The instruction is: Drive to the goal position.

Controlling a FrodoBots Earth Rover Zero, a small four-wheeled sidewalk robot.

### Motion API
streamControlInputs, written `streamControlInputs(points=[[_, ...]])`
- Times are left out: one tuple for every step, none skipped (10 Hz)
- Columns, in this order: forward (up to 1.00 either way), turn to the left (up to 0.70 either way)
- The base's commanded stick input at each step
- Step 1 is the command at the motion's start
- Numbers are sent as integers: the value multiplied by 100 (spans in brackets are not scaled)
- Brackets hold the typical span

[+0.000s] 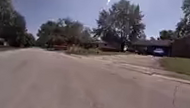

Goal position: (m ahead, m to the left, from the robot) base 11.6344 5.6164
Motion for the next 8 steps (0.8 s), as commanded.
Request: streamControlInputs(points=[[70, 0], [70, 0], [70, 0], [70, 2], [70, 27], [70, 35], [70, 35], [70, 0]])
